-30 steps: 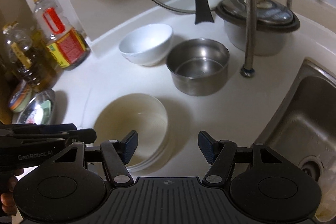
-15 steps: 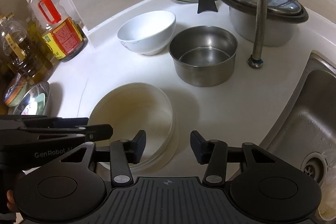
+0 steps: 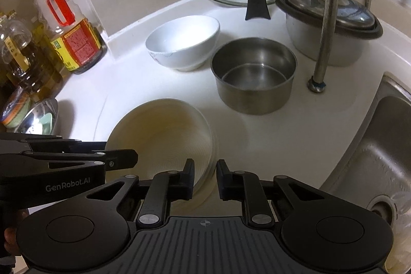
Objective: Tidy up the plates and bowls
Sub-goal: 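Close the right gripper on the cream bowl's rim, then carry the cream bowl over the white floral bowl and lower it in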
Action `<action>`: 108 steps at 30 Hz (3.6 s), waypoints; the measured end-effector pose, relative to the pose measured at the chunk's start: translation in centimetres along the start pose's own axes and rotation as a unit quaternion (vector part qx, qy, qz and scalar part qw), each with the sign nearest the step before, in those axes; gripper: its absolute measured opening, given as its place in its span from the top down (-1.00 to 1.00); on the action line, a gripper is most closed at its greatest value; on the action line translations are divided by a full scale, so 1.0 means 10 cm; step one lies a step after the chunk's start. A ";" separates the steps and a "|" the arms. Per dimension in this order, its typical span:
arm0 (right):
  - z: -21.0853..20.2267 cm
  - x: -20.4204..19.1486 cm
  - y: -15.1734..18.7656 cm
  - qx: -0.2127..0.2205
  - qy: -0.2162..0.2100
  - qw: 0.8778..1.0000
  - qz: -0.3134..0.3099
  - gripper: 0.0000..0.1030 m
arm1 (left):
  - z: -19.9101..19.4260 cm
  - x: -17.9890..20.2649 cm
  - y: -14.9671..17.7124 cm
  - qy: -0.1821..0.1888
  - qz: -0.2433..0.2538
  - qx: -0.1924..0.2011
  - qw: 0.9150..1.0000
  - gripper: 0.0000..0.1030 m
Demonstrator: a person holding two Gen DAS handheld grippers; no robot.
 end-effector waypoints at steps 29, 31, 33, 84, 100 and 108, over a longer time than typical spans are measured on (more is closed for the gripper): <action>-0.14 -0.23 -0.69 0.057 -0.004 0.998 -0.026 0.64 | -0.38 -0.22 -0.60 -0.016 0.000 0.073 0.997 0.52; -0.14 -0.23 -0.74 0.060 -0.004 0.998 -0.025 0.64 | -0.38 -0.23 -0.65 -0.016 0.001 0.077 0.997 0.52; -0.14 -0.22 -0.79 0.064 -0.004 0.998 -0.024 0.64 | -0.39 -0.23 -0.70 -0.015 0.002 0.080 0.997 0.52; 0.29 0.04 -1.75 0.070 0.019 0.997 -0.004 0.64 | 0.08 -0.43 -1.70 -0.011 -0.006 0.071 0.997 0.52; 0.48 0.09 -1.79 0.047 0.017 0.999 0.005 0.64 | 0.22 -0.51 -1.73 -0.004 -0.014 0.049 0.999 0.52; 0.52 0.09 -1.78 0.041 0.015 0.999 0.010 0.64 | 0.27 -0.55 -1.73 0.004 -0.019 0.039 0.999 0.51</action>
Point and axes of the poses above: each gripper's, at about its wrist camera, not at the fingertips, and z roughly the way its jaws point, x to its right, y to its underside, the point moved 1 cm from there along z, roughly the way its jaws point, and after that the axes turned 14 degrees about -x, right-handed, at the moved point
